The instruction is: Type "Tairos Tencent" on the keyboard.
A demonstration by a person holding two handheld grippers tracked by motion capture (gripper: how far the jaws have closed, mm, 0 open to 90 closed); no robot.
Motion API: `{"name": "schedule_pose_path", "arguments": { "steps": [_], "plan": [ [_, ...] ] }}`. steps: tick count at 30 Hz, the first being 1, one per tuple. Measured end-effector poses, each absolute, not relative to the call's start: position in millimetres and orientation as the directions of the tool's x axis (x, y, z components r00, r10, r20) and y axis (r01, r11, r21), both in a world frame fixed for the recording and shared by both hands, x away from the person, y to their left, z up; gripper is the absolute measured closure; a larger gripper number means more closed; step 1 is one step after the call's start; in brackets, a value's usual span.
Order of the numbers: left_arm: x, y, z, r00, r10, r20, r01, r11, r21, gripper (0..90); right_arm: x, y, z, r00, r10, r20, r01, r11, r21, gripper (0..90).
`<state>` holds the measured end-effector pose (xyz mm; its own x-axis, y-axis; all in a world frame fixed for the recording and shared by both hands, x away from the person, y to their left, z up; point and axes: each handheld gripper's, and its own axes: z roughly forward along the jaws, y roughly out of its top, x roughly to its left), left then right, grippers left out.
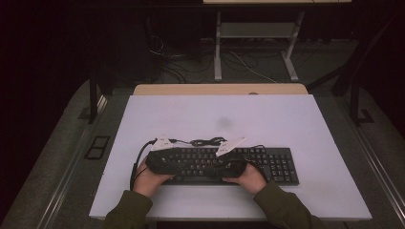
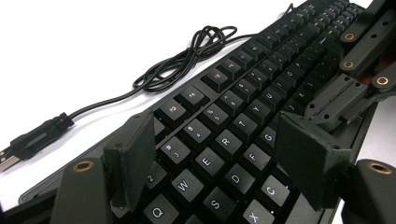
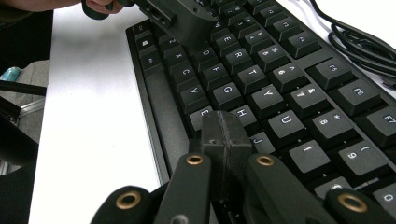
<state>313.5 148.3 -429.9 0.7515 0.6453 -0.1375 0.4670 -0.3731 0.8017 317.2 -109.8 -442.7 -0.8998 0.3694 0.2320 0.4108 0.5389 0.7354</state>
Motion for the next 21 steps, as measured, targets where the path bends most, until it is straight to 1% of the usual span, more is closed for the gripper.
{"name": "schedule_pose_path", "arguments": {
  "steps": [6,15,18,21],
  "plan": [
    [313.6,148.7,-429.4,0.752,0.646,-0.134,0.464,-0.374,0.803,29.0,317.4,-111.0,-441.3,-0.902,0.369,0.224,0.402,0.533,0.744,89.1],
    [313.7,148.7,-428.8,0.75,0.648,-0.132,0.463,-0.372,0.805,29.6,318.2,-114.2,-438.0,-0.903,0.366,0.226,0.397,0.509,0.763,86.1],
    [313.3,148.6,-428.5,0.746,0.652,-0.135,0.465,-0.365,0.807,30.3,318.5,-115.4,-437.0,-0.902,0.367,0.228,0.399,0.503,0.767,82.8],
    [313.6,149.3,-427.6,0.749,0.65,-0.128,0.459,-0.37,0.808,31.9,319.6,-117.8,-436.4,-0.899,0.369,0.237,0.404,0.488,0.773,77.2]
  ]
}}
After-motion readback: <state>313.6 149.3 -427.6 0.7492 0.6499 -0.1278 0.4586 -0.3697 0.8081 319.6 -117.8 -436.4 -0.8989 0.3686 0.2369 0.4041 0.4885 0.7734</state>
